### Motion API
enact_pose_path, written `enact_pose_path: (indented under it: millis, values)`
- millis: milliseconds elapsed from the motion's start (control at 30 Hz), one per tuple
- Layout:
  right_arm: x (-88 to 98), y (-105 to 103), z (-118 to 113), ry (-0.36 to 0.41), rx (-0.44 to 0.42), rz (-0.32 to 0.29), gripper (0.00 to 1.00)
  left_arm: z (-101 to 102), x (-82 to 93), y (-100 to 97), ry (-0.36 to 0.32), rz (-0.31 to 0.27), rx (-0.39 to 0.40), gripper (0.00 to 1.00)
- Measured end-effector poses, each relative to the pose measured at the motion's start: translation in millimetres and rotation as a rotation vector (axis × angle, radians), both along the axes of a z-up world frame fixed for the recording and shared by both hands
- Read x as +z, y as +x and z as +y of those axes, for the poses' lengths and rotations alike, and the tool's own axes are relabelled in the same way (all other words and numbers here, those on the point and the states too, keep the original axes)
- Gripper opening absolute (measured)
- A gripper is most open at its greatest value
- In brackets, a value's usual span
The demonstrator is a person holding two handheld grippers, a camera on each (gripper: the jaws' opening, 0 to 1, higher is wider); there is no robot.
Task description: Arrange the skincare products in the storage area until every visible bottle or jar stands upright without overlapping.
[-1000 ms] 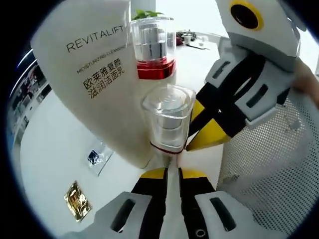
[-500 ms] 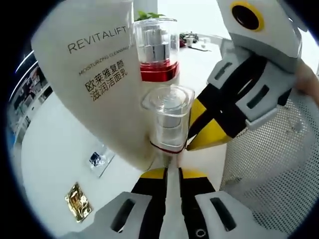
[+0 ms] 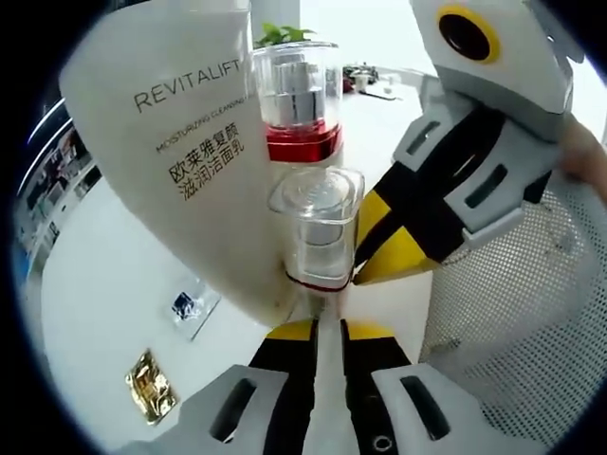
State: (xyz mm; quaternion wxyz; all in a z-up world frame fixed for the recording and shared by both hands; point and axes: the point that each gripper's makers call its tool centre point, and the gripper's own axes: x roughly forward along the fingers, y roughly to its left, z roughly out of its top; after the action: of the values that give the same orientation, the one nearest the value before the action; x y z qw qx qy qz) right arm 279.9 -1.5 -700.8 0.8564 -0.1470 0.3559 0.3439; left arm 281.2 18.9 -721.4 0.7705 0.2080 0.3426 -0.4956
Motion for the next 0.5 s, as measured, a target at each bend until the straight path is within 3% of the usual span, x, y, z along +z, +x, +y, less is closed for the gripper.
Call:
enact_pose_path:
  millis: [500]
  values:
    - [1.4,-2.8,1.3,-0.002,0.011,-0.006,0.05,4.0,3.3,1.2,0.007,-0.017,0.001,0.09]
